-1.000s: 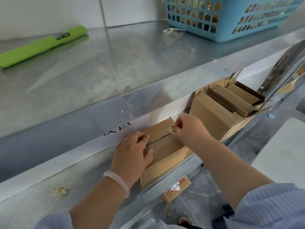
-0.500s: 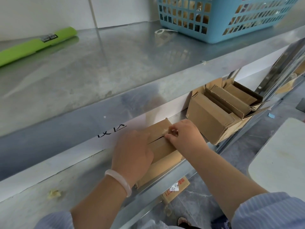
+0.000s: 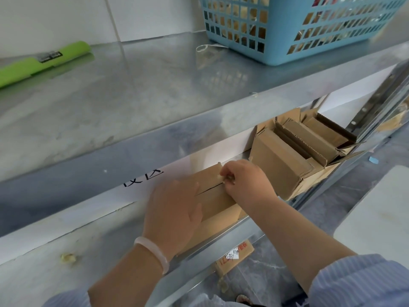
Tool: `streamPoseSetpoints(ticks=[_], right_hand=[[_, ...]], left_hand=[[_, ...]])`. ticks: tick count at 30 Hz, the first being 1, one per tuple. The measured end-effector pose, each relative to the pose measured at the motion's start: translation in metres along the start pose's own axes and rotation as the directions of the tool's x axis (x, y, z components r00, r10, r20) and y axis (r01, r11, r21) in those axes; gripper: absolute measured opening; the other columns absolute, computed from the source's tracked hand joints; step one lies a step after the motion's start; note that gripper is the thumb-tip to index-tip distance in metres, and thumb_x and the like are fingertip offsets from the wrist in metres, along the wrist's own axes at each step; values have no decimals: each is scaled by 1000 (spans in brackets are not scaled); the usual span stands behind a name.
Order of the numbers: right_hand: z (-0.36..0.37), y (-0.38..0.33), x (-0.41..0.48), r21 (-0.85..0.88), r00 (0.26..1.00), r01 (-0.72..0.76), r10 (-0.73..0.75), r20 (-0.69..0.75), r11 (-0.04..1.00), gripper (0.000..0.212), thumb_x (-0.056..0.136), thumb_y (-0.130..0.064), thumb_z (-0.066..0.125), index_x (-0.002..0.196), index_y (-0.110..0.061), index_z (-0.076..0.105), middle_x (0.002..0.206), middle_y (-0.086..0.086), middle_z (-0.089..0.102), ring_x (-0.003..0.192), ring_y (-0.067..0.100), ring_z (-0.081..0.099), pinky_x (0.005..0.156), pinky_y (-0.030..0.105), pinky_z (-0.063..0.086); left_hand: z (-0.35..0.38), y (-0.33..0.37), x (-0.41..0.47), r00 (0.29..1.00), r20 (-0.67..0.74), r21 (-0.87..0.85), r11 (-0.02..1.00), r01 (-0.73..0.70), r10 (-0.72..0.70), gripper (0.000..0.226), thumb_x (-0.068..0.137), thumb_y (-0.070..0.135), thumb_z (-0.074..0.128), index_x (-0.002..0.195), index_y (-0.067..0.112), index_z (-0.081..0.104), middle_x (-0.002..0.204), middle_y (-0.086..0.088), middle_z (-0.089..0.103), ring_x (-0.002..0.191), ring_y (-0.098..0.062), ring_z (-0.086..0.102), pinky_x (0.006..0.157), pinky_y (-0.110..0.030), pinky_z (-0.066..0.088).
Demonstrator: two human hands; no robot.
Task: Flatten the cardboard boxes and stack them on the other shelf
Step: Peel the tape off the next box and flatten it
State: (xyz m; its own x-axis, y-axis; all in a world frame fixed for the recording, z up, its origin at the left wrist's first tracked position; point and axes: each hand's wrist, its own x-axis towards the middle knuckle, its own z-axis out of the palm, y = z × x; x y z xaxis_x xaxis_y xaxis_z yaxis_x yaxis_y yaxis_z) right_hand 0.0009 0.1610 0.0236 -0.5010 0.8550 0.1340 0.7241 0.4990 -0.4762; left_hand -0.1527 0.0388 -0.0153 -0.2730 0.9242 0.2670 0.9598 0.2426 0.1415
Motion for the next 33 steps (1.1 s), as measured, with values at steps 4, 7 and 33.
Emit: streamPoseSetpoints(ticks=[4, 7, 33], right_hand=[[-3, 12, -1, 24, 1000, 17, -16, -10, 1000, 17, 91, -18, 62, 107, -23, 65, 115, -7, 51, 94, 10, 55, 85, 25, 48], [4, 12, -7, -43, 989, 141, -140, 38, 989, 26, 93, -10, 54, 111, -22, 67, 114, -5, 60, 106, 15, 54, 91, 32, 47], [-1, 25, 23, 43, 977, -79, 69, 201, 996, 19, 87, -41, 64, 98, -28, 73, 94, -11, 59, 76, 6, 53, 68, 22, 43]], left_hand=[[1, 1, 0, 1000, -7, -6, 1000, 16, -16, 52, 81, 51, 40, 123, 32, 63, 106, -4, 54, 97, -26, 49, 85, -40, 47], [0, 6, 1, 999, -8, -12, 999, 44, -45, 52, 78, 50, 42, 120, 30, 66, 104, -6, 56, 96, -28, 51, 85, -41, 47], [-1, 30, 14, 984, 94, -17, 988, 156, -153, 52, 81, 55, 45, 125, 30, 58, 126, 2, 49, 117, -24, 48, 106, -53, 29]])
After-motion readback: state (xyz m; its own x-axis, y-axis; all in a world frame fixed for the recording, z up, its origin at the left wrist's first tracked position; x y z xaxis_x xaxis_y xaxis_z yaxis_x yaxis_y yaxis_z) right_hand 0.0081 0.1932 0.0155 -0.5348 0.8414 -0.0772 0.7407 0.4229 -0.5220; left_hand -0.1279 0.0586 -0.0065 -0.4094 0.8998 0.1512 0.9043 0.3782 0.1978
